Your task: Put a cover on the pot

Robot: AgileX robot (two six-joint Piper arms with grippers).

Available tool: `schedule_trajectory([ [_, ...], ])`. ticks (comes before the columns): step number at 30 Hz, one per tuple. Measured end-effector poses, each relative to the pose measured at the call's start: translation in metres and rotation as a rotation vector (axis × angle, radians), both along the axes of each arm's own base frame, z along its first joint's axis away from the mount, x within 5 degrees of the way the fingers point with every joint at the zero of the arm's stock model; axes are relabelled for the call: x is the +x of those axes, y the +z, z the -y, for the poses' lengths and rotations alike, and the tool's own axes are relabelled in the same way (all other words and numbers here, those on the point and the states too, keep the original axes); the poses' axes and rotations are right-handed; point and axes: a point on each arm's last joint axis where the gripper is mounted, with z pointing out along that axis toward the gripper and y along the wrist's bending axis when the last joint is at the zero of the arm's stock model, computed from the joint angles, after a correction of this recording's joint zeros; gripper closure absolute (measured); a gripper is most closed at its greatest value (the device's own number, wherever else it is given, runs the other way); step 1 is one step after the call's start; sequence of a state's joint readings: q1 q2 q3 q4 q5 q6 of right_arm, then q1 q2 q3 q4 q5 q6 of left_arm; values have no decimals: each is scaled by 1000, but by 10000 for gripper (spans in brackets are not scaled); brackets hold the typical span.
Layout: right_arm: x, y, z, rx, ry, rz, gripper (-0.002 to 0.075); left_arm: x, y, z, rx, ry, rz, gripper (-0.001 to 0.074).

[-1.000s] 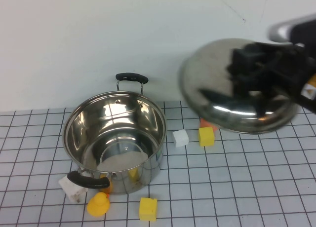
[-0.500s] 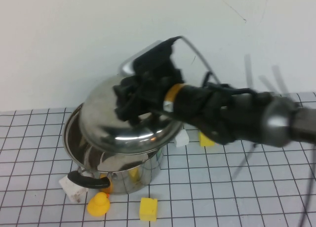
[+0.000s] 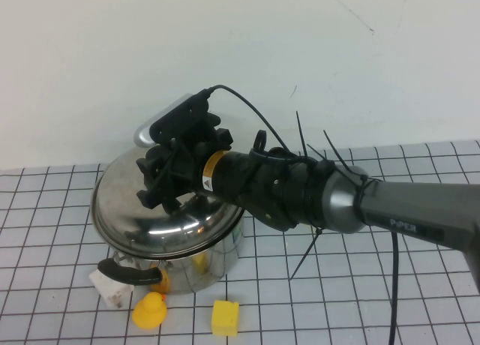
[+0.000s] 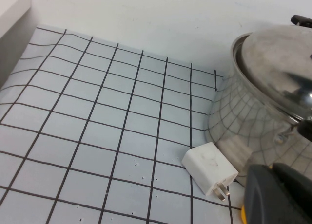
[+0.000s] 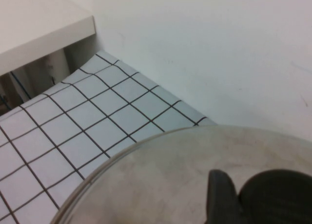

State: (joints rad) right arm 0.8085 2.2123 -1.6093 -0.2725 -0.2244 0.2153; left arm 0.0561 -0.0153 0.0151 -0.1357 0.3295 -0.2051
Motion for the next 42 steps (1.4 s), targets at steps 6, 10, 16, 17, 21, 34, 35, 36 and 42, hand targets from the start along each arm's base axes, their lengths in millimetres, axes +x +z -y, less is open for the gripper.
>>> schedule_trajectory([
  [6,1,-3,-2,7,3,4,382,0,0,0,0,0,0,738],
  [10,2,-5,-2,6,3,3,382,0,0,0,0,0,0,738],
  [16,2,-5,-2,6,3,3,326,0,0,0,0,0,0,738],
  [17,2,-5,-2,6,3,3,297,0,0,0,0,0,0,738],
  [21,2,-5,-2,-20,15,26,148,0,0,0,0,0,0,738],
  [34,-41,128,51,-49,-23,122,520,0,0,0,-2,0,0,738],
  [35,-48,135,59,-41,-22,129,592,0,0,0,-2,0,0,738],
  [36,-58,142,69,-35,-21,134,639,0,0,0,-2,0,0,738],
  [42,-113,152,123,0,-4,158,719,0,0,0,-2,0,0,738],
])
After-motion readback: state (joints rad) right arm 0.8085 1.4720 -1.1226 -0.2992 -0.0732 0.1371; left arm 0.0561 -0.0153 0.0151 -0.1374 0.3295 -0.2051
